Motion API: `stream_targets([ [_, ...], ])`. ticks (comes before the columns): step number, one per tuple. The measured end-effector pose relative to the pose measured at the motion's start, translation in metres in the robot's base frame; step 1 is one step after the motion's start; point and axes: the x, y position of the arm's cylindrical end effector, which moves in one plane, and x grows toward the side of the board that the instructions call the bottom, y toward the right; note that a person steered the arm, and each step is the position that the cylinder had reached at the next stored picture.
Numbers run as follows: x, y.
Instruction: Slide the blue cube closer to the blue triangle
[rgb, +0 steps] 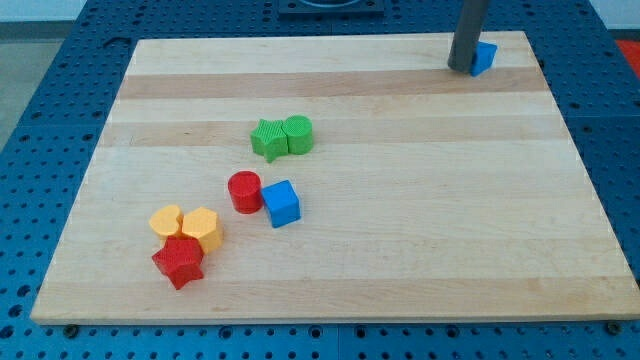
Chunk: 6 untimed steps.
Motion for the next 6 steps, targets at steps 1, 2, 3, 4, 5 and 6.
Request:
stream_targets([
  [1, 0.016, -0.01],
  [2, 0.07, -0.012],
  [3, 0.135, -0.016],
  [4, 0.197, -0.044],
  [5, 0.251, -0.094],
  [6, 0.296, -0.15],
])
